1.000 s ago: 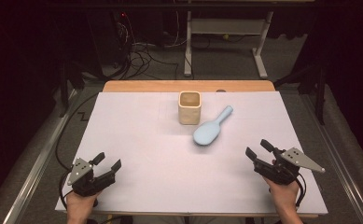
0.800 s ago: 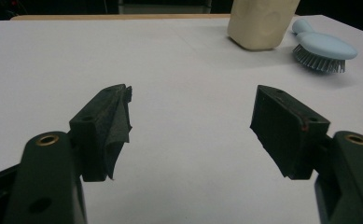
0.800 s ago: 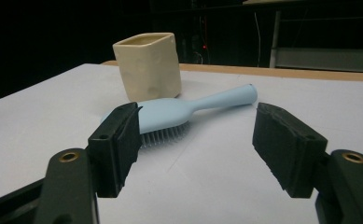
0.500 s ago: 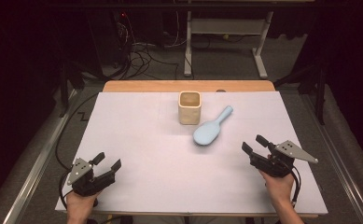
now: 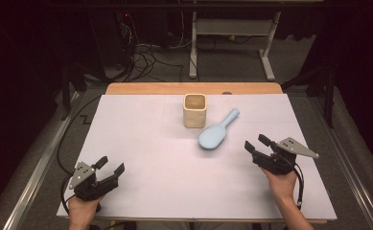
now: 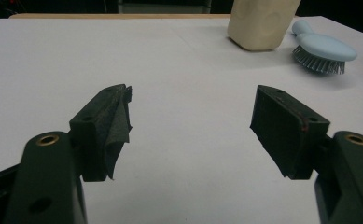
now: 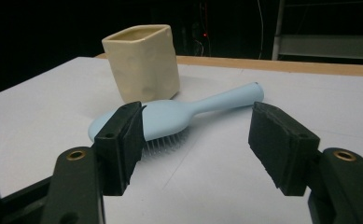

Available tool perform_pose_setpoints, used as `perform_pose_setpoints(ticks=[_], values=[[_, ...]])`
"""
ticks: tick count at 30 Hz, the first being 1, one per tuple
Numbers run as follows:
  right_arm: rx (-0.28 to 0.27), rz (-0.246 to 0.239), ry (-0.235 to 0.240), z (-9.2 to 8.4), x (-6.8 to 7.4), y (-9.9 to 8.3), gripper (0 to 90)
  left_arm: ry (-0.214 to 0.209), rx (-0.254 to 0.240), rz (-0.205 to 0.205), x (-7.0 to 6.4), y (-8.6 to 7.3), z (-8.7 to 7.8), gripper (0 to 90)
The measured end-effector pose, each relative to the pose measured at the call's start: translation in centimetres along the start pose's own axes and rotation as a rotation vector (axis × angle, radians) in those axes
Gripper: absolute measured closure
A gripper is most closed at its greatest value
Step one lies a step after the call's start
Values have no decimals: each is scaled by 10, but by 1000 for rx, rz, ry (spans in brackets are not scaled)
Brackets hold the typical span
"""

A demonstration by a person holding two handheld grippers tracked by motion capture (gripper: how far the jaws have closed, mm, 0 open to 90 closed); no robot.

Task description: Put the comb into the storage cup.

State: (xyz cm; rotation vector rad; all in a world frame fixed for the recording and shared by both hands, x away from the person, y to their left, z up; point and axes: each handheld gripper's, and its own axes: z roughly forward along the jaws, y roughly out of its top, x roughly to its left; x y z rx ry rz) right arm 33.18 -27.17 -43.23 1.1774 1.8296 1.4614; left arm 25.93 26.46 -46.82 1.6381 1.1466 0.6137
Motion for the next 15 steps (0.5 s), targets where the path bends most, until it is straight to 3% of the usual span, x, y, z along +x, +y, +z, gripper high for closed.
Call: perform_pose_setpoints(ticks=[15], values=[[30, 1, -11, 14, -3, 11, 385, -3, 2, 2, 0, 0, 1, 289]])
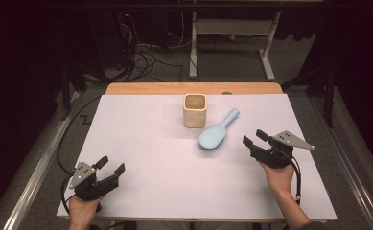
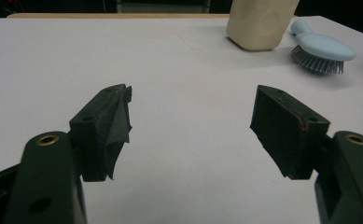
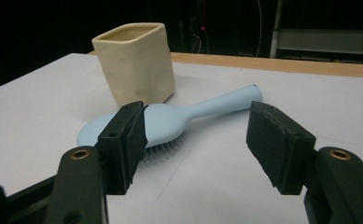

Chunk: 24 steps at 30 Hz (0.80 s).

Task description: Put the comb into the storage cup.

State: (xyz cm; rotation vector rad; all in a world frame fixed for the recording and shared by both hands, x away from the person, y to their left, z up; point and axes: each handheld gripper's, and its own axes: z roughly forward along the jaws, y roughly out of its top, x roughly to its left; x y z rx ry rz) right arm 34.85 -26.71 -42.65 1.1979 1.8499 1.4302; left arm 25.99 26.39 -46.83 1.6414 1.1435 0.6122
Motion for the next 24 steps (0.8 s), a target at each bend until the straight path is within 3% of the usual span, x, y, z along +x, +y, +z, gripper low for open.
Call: perform_pose_setpoints(ticks=[13, 24], values=[[8, 11, -7, 12, -3, 8, 387, -2, 0, 2, 0, 0, 1, 289], [29, -9, -23, 30, -4, 18, 381, -2, 4, -1, 0, 1, 3, 289]])
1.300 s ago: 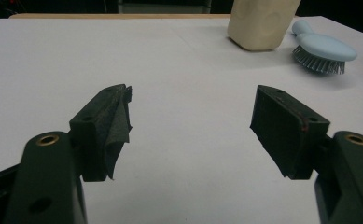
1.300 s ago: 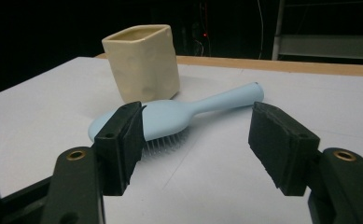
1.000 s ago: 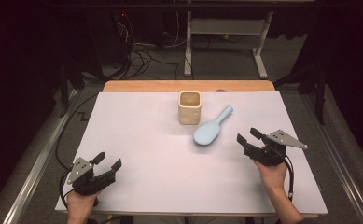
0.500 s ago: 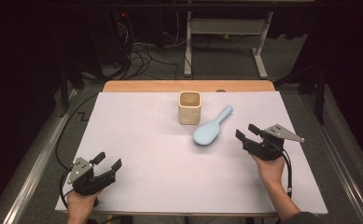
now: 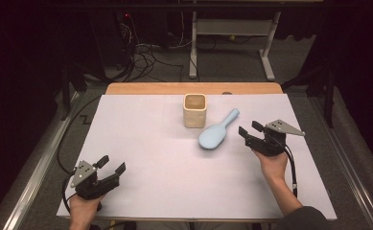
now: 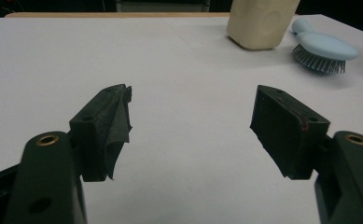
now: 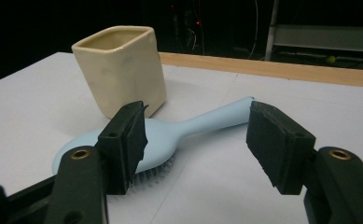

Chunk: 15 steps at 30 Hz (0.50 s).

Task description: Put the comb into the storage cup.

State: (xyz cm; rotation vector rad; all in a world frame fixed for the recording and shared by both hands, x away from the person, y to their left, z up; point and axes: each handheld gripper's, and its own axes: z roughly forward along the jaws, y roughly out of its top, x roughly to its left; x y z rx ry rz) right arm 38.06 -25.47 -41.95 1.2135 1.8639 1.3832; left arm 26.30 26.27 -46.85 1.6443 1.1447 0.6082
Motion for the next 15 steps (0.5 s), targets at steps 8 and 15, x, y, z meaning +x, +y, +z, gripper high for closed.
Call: perform_pose_setpoints(ticks=[8, 15], values=[[36, -19, -15, 15, -2, 5, 375, 0, 2, 2, 0, 0, 1, 289], [57, -26, -21, 25, -2, 10, 375, -3, 0, 4, 0, 0, 1, 289]])
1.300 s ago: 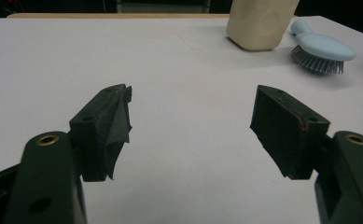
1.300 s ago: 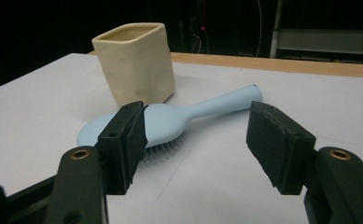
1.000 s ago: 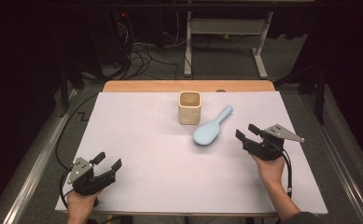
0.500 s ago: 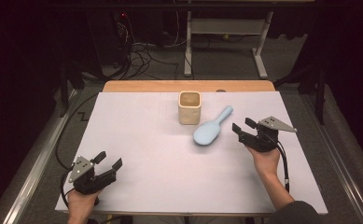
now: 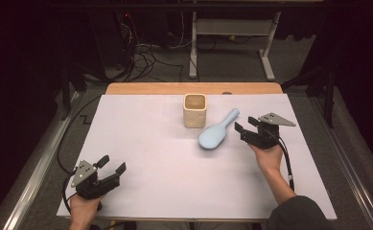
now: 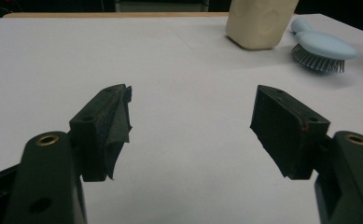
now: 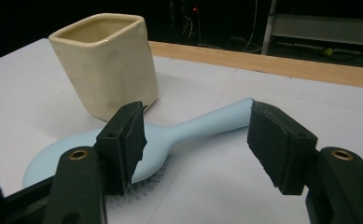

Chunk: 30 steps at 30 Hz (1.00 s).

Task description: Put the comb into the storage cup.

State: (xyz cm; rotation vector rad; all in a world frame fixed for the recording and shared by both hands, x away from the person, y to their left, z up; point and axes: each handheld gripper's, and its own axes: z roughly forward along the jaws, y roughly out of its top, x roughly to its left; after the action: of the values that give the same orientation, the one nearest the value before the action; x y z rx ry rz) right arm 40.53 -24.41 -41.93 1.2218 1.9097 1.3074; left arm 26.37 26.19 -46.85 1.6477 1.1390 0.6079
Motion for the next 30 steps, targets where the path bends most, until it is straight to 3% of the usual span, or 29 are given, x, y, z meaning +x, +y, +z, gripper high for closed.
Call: perform_pose_setpoints(ticks=[18, 30], values=[[51, -11, 0, 27, 2, 23, 383, -2, 2, 3, 1, 1, 1, 289], [182, -8, -15, 45, -4, 43, 474, 3, -7, 14, 1, 2, 2, 292]])
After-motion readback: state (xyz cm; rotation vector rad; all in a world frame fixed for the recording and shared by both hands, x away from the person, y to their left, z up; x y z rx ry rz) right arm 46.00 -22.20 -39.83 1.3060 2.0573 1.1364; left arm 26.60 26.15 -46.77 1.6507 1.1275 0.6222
